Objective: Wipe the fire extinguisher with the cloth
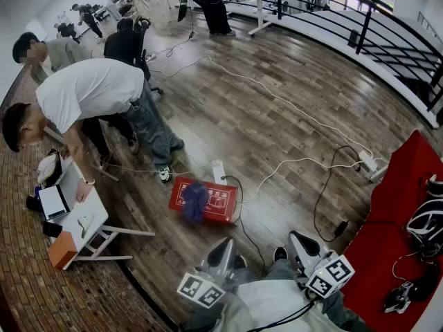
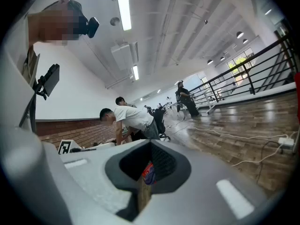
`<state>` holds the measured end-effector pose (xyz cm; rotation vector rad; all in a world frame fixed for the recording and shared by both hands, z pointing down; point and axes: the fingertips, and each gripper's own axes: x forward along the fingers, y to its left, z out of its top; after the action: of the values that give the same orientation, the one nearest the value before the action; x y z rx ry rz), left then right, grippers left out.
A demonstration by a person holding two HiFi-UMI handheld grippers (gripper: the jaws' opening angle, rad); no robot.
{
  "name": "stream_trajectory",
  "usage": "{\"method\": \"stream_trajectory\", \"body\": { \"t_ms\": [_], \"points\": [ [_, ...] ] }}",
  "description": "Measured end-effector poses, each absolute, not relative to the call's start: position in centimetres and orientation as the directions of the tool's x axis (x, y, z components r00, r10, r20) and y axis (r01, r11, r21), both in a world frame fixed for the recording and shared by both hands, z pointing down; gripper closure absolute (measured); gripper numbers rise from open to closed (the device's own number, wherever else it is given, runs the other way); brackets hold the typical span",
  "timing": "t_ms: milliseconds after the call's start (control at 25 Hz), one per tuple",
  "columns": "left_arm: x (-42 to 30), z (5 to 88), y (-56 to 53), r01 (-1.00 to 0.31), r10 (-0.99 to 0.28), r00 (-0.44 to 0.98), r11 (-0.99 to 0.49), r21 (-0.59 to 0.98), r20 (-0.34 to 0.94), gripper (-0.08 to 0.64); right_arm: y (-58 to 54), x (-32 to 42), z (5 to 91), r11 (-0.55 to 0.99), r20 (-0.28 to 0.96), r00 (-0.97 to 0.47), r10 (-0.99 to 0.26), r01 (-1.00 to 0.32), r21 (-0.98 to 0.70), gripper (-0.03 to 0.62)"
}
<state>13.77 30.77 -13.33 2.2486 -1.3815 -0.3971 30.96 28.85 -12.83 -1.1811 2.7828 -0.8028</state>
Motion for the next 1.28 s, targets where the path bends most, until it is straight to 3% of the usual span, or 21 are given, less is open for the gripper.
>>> {"method": "stream_trajectory", "body": {
  "t_ms": [560, 840, 1000, 1280],
  "points": [
    [15.6, -14.2, 30.2, -0.752, -0.891, 0.449, -0.414, 0.512, -0.061, 0.554, 28.5, 33.1, -14.0, 0.591, 0.116, -0.703, -0.702, -0.665, -0.456, 0.594],
    [16.5, -13.1, 30.8, -0.76, -0.901, 0.431, -0.387, 0.522, -0.04, 0.532, 28.3, 33.9, -12.5, 0.698, 0.224, -0.714, -0.664, -0.698, -0.159, 0.594],
    [15.7, -11.3, 31.4, -0.797, -0.935, 0.354, -0.298, 0.525, 0.005, 0.532, 27.3, 32.8, -10.9, 0.785, 0.293, -0.753, -0.589, -0.619, -0.013, 0.594],
    [10.2, -7.1, 30.8, -0.874, -0.973, 0.206, -0.137, 0.466, 0.1, 0.468, 24.6, 26.2, -6.3, 0.882, 0.32, -0.833, -0.451, -0.471, 0.016, 0.594]
  ]
}}
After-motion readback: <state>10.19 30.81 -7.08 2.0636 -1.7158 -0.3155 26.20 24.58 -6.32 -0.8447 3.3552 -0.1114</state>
